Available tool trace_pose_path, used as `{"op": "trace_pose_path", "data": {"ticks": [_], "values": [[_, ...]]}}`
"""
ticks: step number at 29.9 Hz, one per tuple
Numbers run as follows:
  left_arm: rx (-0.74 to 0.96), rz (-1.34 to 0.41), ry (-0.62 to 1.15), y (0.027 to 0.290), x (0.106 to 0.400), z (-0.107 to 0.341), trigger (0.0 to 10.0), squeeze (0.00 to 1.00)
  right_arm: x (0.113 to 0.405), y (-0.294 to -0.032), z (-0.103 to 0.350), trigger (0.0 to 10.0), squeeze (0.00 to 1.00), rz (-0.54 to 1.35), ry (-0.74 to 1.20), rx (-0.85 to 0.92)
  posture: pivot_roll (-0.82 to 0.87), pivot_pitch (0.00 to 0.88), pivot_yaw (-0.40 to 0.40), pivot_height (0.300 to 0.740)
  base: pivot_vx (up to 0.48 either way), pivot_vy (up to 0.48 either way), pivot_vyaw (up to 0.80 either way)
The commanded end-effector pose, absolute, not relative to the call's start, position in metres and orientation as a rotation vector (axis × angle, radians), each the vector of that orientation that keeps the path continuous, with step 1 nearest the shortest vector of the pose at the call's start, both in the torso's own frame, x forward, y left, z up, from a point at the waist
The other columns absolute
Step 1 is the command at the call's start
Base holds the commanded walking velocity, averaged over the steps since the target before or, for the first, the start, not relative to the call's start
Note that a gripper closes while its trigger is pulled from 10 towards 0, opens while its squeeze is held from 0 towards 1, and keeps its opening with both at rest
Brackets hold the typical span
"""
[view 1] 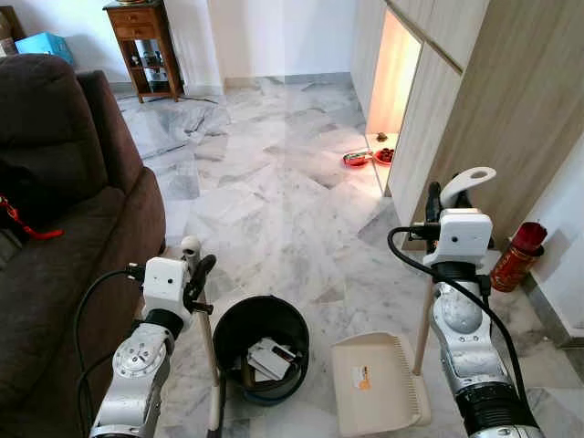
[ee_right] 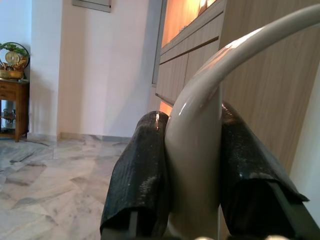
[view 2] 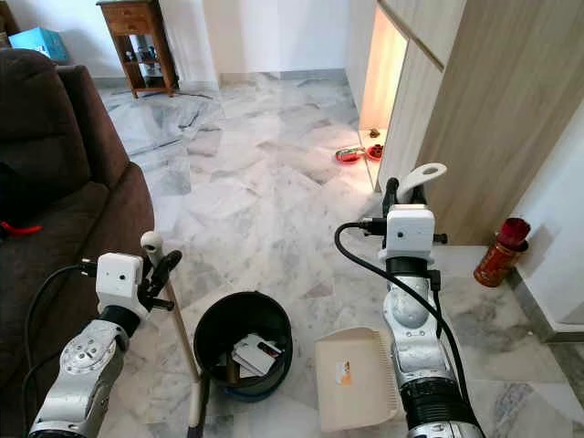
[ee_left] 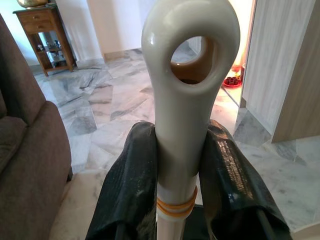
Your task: Sweep floor
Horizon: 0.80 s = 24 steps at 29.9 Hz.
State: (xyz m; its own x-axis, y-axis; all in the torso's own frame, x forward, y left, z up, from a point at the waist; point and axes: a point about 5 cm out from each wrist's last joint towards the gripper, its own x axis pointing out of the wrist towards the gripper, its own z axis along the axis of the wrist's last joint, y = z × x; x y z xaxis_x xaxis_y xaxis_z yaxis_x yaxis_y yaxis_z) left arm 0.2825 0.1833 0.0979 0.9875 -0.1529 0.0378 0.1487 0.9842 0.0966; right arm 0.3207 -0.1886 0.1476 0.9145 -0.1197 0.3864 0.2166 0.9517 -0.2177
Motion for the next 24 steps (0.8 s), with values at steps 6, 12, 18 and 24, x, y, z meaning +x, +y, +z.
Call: {"op": "trace_pose_path", "data": {"ticks": [6,12,18,24], "values": [[0.083,-0.169,-0.101,0.1797,0.2837,0.1089,10.0,0.00,0.3269,-0.1847,0.1597,10.0,0.00,-0.165,-0.417,-0.253,-0.03,0.000,0.024,0.740,-0.203,0.000,0.00],[0.083,-0.165,-0.106,0.1799,0.2836,0.1104,10.0,0.00,0.3274,-0.1854,0.1592,10.0,0.00,-0.163,-0.411,-0.252,-0.02,0.000,0.022,0.740,-0.247,0.000,0.00],[0.084,-0.164,-0.106,0.1804,0.2833,0.1106,10.0,0.00,0.3274,-0.1844,0.1588,10.0,0.00,-0.160,-0.410,-0.250,-0.02,0.000,0.023,0.740,-0.253,0.000,0.00],[0.083,-0.160,-0.107,0.1805,0.2829,0.1105,10.0,0.00,0.3274,-0.1832,0.1572,10.0,0.00,-0.153,-0.403,-0.245,-0.02,0.002,0.022,0.740,-0.264,0.000,0.00]]}}
